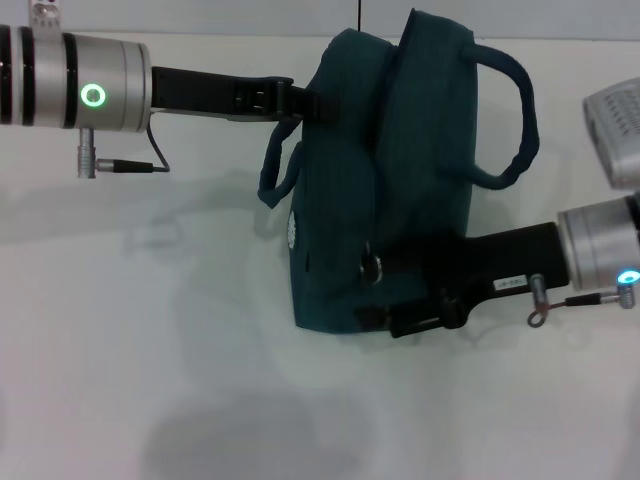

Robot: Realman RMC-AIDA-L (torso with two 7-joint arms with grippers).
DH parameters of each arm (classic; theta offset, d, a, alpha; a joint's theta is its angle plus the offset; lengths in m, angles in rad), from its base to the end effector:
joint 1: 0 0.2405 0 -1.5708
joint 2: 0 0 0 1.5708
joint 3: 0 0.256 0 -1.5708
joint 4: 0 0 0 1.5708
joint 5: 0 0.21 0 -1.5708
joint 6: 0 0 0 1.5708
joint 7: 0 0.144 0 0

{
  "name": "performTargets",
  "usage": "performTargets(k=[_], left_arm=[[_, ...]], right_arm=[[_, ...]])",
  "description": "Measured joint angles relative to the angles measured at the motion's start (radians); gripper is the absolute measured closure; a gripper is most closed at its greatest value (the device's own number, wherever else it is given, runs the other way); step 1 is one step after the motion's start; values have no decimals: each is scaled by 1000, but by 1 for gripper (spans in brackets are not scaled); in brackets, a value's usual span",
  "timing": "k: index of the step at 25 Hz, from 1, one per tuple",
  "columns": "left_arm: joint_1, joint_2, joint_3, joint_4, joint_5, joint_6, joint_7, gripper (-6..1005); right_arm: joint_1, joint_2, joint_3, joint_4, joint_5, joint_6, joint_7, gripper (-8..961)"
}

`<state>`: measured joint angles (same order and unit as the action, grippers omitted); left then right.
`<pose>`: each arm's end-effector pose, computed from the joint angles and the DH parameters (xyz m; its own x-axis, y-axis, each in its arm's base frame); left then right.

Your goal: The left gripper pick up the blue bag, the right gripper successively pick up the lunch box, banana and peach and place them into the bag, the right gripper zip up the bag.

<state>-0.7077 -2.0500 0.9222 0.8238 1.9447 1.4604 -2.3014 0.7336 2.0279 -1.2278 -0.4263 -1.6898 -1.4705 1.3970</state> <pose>-0.1725 0.3901 0.0096 0.4883 0.7677 0.4150 0.8034 -0.5812 0.1297 0.1953 0.3385 -0.0627 0.8703 -0.3126 -0.3806 -0.2878 -0.9499 0.1223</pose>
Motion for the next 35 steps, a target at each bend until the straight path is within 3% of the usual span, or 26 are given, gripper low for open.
performTargets(k=[4, 20, 23, 28, 35], left_arm=[[6, 0, -2, 0, 0, 0, 3, 964], [11, 7, -3, 0, -1, -1, 4, 964], [10, 7, -3, 0, -1, -1, 4, 964], [8, 8, -3, 0, -1, -2, 4, 964], [4, 10, -3, -2, -1, -2, 4, 964]], right_arm=[[0, 0, -77, 1, 60, 27, 3, 375], [-35, 0, -75, -5, 124, 118, 0, 387], [-36, 0, -77, -8, 131, 140, -5, 631], [-40, 0, -78, -2, 171, 161, -6, 858], [-53, 0, -81, -1, 174, 167, -6, 944]])
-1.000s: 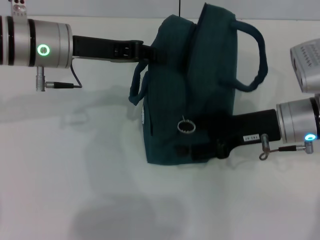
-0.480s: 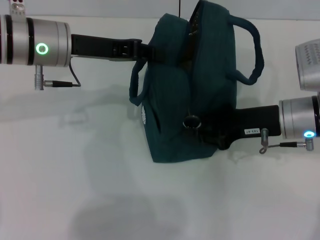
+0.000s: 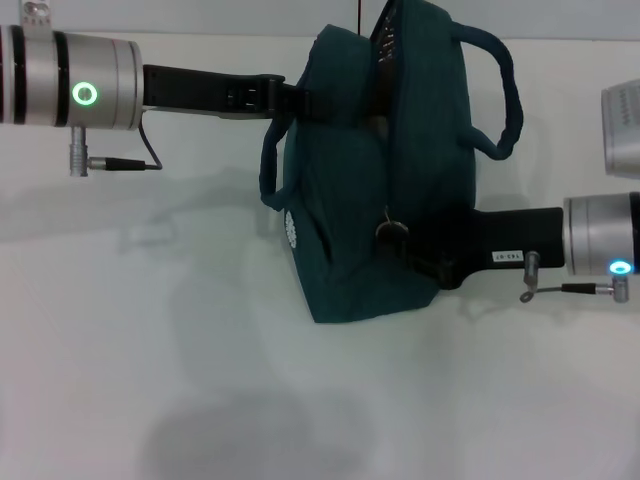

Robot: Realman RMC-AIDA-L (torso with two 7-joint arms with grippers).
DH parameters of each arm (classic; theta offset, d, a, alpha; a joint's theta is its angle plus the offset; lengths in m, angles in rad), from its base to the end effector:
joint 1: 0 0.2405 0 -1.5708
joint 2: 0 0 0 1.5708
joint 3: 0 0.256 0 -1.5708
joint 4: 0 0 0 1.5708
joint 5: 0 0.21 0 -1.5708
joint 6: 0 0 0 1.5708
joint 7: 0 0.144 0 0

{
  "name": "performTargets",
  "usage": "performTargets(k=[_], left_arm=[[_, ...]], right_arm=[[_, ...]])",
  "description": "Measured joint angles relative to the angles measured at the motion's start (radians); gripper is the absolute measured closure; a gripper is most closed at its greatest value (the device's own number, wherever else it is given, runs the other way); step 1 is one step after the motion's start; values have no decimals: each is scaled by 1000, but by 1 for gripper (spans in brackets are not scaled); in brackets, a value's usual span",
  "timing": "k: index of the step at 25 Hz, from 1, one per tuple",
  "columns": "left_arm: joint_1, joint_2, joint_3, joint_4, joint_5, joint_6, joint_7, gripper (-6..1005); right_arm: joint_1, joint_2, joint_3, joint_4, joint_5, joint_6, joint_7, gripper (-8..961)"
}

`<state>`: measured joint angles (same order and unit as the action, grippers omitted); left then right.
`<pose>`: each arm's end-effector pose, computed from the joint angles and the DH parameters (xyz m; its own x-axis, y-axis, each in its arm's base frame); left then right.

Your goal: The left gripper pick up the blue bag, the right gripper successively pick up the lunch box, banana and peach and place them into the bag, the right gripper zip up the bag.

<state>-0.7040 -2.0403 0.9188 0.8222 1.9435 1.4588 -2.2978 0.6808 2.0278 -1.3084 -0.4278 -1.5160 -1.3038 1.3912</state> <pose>-0.1760 0.3913 0.0137 0.4876 0.7651 0.4205 0.8062 -0.5795 0.1195 0.2081 0.3513 -0.0653 0.8189 -0.3595 -0.4474 -0.4058 -0.9139 -0.0085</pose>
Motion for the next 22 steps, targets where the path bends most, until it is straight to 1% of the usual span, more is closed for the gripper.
performTargets(k=[3, 7, 9, 10, 14, 17, 22], left_arm=[[1, 0, 0, 1, 0, 0, 0, 964], [7, 0, -3, 1, 0, 0, 0, 964], [7, 0, -9, -1, 1, 0, 0, 964], [7, 0, -13, -3, 3, 0, 0, 964], [7, -1, -14, -3, 1, 0, 4, 963], [8, -7, -14, -3, 0, 0, 12, 955], [3, -23, -13, -5, -2, 9, 67, 936]], right_arm=[[-21, -3, 0, -6, -1, 7, 0, 944], [-80, -12, 13, -50, 1, -8, 0, 943], [-128, -11, 27, -107, 1, -28, 0, 943], [-162, -10, 38, -159, 2, -44, 0, 943], [-226, -5, 42, -261, 48, -92, -25, 944], [-229, -5, 39, -266, 94, -139, -69, 943], [-210, -6, 38, -261, 103, -178, -90, 943]])
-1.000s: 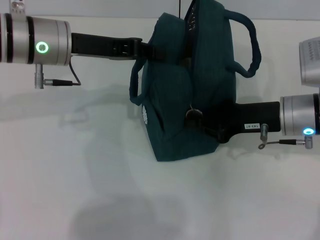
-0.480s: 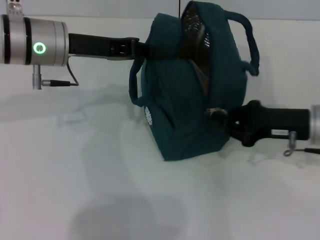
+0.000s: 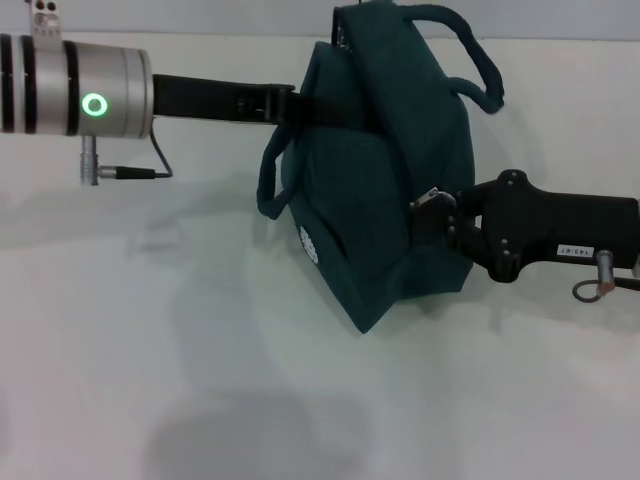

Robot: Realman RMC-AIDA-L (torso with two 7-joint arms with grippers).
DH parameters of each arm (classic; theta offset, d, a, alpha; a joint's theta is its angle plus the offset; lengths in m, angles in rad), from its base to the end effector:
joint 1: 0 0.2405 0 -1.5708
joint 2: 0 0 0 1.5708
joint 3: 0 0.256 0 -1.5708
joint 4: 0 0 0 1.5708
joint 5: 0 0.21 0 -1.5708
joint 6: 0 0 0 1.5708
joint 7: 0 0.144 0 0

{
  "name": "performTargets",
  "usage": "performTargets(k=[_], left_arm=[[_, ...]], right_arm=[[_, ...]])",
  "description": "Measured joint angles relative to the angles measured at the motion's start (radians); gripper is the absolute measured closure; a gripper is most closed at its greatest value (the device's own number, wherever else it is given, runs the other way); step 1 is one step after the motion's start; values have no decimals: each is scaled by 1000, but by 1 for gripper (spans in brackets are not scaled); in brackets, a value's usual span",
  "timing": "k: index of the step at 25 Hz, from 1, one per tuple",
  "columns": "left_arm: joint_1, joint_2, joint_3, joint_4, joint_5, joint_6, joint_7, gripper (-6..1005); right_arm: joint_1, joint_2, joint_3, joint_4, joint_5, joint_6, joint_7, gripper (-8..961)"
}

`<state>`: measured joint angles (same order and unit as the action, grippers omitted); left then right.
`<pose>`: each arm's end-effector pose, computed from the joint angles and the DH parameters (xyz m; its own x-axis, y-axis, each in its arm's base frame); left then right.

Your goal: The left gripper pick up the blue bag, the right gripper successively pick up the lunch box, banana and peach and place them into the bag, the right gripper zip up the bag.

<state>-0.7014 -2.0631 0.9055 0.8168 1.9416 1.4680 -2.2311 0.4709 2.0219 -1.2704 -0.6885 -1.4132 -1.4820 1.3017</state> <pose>-0.1738 0.3868 0.0061 0.5211 0.7367 0.4309 0.7741 -0.6207 0.1250 0.2096 0.3241 -0.0193 0.7678 -0.1774 -0.6157 -0.2759 -0.9588 -0.0679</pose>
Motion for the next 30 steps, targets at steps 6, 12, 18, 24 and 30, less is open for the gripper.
performTargets(k=[6, 12, 18, 24, 30], left_arm=[[14, -13, 0, -1, -57, -2, 117, 913], [69, 4, -36, 3, -196, 2, 242, 771], [105, 24, -38, -2, -229, 3, 270, 439], [133, 21, -39, -2, -230, 13, 271, 390], [165, 15, -39, -1, -235, 61, 282, 390]], right_arm=[[27, -6, -63, 7, -12, 19, 8, 943], [38, -12, -70, -6, -145, 41, 98, 944], [41, -49, -69, -65, -207, 12, 236, 944], [56, -84, -53, -134, -220, -28, 340, 944], [76, -87, 26, -150, -237, -98, 348, 944]])
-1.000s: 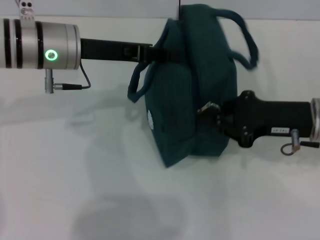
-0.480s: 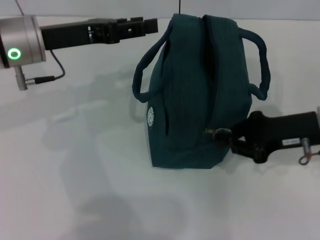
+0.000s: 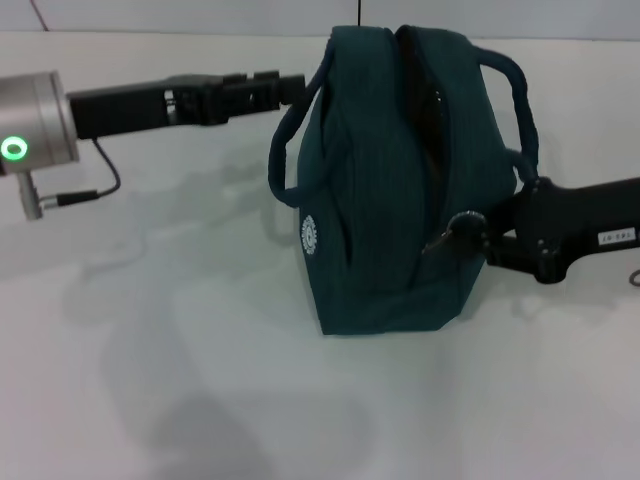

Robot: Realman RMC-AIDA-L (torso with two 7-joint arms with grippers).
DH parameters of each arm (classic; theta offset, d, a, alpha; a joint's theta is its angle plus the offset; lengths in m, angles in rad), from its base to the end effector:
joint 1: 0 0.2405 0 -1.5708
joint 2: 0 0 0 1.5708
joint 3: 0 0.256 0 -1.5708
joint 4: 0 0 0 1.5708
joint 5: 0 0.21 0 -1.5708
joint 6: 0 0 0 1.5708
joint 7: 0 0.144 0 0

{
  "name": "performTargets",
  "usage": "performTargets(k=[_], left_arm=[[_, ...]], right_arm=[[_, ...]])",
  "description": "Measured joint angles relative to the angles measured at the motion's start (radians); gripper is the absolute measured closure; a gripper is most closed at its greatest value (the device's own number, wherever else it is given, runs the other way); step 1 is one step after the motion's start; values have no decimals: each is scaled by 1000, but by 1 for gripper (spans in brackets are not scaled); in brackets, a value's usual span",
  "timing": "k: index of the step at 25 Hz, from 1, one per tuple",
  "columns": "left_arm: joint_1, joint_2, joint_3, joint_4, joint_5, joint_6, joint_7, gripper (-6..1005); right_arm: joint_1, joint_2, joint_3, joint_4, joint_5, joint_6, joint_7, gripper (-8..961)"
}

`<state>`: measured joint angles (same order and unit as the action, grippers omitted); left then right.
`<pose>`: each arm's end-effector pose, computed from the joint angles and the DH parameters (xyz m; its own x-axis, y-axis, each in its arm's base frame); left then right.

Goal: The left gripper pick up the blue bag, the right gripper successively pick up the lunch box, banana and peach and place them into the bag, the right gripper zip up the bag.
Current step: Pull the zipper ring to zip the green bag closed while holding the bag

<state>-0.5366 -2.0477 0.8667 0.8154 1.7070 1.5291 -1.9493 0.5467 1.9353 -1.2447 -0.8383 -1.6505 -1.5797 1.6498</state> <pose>-0.2101 0.3599 0.0347 0.5107 0.5791 0.6354 0.6850 -0.7207 0.1064 0.1990 0.3385 0.0136 0.8695 -0.3028 -0.3901 -0.3062 -0.9504 0.0550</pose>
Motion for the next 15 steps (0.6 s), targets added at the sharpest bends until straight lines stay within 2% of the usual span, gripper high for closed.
performTargets(k=[7, 12, 15], left_arm=[[87, -4, 0, -7, -64, 64, 115, 390], [144, -13, 0, -82, -115, 125, 257, 390], [158, -15, 0, -188, -125, 160, 378, 390]], right_arm=[[14, 7, 23, -1, -1, -11, -11, 944], [24, 35, 27, -1, 2, -8, -32, 943], [29, 51, 47, -1, 3, -10, -40, 943]])
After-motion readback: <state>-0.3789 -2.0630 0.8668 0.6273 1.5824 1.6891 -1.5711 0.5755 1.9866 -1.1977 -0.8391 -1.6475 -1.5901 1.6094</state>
